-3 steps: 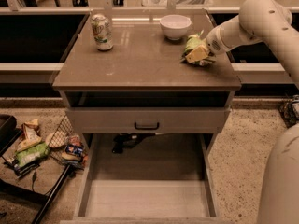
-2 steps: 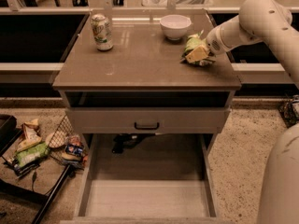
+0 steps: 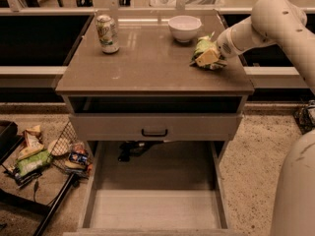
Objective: Place green jalapeno chip bag into middle drawer
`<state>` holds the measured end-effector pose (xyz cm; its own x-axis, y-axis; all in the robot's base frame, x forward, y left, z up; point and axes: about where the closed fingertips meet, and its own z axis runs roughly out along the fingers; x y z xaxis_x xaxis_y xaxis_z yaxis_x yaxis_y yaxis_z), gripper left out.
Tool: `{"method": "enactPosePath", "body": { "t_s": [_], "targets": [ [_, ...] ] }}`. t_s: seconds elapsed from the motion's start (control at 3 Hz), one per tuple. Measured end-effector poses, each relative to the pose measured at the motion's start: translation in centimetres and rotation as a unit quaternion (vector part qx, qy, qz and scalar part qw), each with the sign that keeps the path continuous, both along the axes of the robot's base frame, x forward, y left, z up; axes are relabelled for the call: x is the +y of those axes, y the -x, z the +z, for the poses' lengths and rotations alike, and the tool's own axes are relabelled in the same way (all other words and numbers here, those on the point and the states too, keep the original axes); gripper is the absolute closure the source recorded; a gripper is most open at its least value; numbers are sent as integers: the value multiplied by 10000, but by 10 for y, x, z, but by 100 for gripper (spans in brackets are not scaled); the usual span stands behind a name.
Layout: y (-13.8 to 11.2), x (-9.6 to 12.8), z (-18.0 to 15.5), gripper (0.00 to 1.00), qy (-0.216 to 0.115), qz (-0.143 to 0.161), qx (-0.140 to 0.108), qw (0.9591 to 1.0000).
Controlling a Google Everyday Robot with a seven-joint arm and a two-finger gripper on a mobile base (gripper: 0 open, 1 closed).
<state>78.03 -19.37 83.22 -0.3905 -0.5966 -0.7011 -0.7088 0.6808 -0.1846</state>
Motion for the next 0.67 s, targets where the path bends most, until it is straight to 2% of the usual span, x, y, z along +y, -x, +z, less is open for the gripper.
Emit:
{"method": "enactPosePath", "body": {
  "t_s": [0.33, 0.67],
  "targets": [
    [0, 0, 0, 12, 0, 0, 0, 10000],
    [0, 2, -3, 0, -3, 16, 18, 10000]
  ]
}}
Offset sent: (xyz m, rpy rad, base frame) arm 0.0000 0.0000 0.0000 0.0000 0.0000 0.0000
